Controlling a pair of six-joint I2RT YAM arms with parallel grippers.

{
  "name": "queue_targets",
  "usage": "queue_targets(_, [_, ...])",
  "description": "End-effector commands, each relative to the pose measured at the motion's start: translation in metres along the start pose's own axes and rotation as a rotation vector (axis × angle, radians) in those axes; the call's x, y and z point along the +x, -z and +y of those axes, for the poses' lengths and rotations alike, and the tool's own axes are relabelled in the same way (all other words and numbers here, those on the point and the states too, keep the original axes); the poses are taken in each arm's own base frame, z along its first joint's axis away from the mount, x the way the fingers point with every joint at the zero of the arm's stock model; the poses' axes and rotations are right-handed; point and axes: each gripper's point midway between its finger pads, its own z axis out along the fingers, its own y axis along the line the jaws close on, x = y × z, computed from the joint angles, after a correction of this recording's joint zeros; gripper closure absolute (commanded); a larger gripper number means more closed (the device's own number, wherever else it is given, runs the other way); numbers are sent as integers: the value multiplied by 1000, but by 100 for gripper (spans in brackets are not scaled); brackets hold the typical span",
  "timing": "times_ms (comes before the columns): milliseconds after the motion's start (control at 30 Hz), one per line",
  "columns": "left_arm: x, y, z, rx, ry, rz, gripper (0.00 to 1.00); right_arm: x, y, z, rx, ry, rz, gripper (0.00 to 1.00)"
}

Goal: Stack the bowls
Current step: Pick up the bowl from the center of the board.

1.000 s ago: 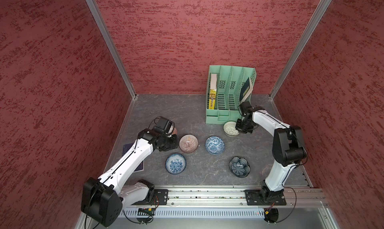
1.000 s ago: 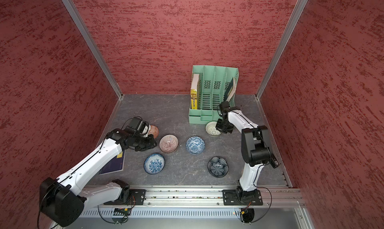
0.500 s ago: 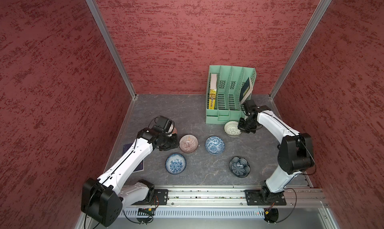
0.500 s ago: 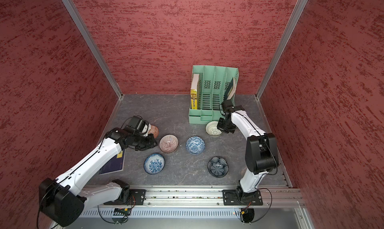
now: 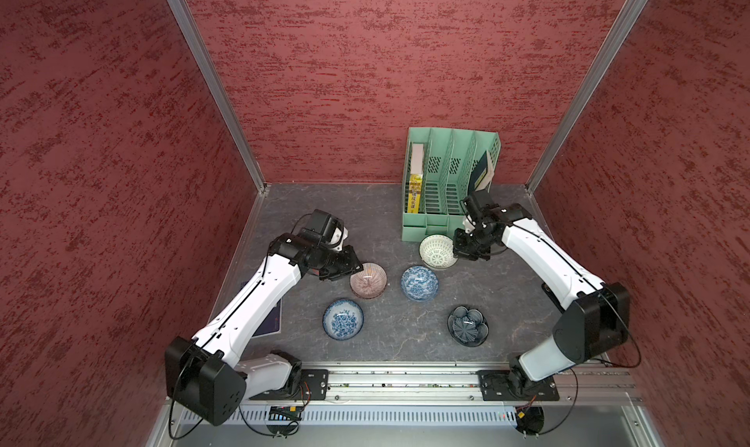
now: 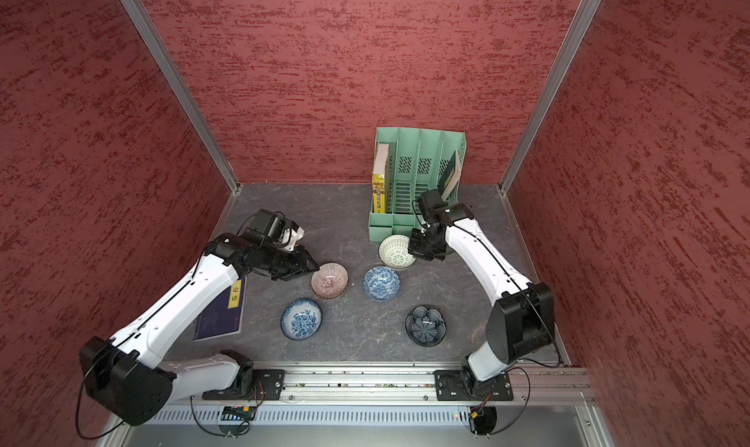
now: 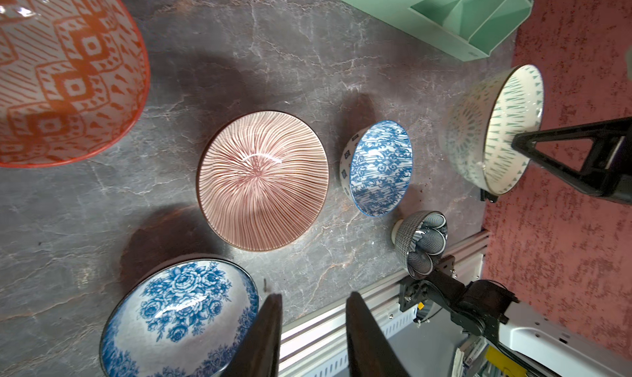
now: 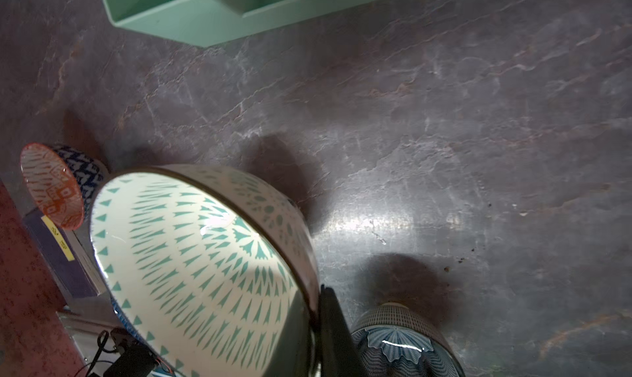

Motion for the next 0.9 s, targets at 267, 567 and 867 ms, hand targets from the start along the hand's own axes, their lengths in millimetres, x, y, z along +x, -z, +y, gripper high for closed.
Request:
queue_targets(267, [0,4,-28,91,-17,21,59,40,17,77,-102,161,20,100])
queue_targets(567, [2,1,-21,53,-31,25,59,70,7,122,-93,274,53,100])
queue_targets(867, [8,7,-9,-6,-41,20,59,95,2,155,-90,367,78,100])
